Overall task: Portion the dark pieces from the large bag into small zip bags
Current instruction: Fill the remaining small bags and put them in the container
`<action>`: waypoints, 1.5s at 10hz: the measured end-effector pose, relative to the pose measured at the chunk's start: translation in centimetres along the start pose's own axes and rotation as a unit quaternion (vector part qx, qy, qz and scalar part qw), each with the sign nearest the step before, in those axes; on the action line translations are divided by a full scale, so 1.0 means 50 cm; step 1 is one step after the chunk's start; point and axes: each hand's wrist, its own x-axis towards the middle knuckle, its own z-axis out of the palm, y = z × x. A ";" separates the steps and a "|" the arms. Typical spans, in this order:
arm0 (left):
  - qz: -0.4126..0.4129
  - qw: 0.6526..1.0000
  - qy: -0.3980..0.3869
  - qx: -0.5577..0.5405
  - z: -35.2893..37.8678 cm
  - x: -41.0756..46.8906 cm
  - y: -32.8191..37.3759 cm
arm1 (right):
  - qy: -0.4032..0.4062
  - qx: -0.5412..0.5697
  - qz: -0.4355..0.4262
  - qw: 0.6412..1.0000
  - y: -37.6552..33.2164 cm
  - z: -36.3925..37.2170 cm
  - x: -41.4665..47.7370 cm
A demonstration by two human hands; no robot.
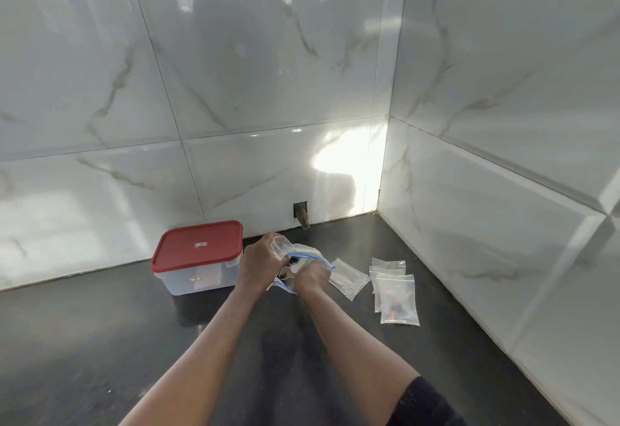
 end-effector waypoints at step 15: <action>0.041 0.993 0.013 0.108 0.016 -0.031 -0.035 | -0.040 0.389 0.188 0.901 0.012 0.076 -0.039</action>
